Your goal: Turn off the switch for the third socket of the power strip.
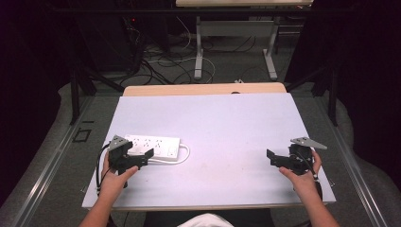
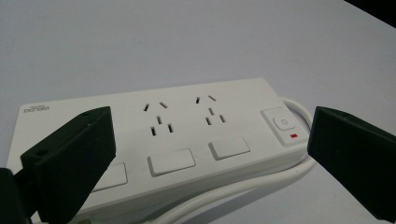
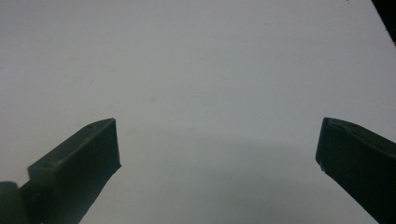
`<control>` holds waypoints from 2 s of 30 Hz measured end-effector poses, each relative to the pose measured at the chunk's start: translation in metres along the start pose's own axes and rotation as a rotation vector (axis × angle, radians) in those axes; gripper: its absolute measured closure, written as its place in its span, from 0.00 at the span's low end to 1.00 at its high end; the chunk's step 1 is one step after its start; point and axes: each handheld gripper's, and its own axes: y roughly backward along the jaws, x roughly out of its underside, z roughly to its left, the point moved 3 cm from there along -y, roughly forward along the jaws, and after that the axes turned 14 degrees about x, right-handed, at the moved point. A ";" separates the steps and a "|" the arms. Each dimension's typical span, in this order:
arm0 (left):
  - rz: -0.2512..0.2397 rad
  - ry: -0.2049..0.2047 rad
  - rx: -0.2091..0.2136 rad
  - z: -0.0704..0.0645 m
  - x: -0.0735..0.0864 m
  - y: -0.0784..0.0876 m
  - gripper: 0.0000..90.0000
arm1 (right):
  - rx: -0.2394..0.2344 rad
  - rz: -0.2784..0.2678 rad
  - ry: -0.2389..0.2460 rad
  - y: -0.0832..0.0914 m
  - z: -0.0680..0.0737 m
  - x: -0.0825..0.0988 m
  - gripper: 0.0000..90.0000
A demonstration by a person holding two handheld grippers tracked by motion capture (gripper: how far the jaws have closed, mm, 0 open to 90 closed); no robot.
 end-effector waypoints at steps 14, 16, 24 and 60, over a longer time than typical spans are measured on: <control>-0.008 -0.006 0.001 -0.007 -0.004 0.004 0.02 | 0.010 -0.013 -0.009 -0.006 -0.002 0.006 0.00; -0.012 -0.002 0.005 -0.008 -0.005 0.007 0.02 | 0.008 -0.008 -0.022 -0.006 -0.001 0.005 0.00; -0.016 0.010 -0.014 -0.008 -0.013 0.016 0.07 | 0.008 -0.019 -0.038 -0.003 0.000 0.004 0.00; 0.152 0.068 -0.081 0.017 -0.057 0.036 0.24 | -0.016 -0.006 -0.035 -0.005 0.003 0.007 0.00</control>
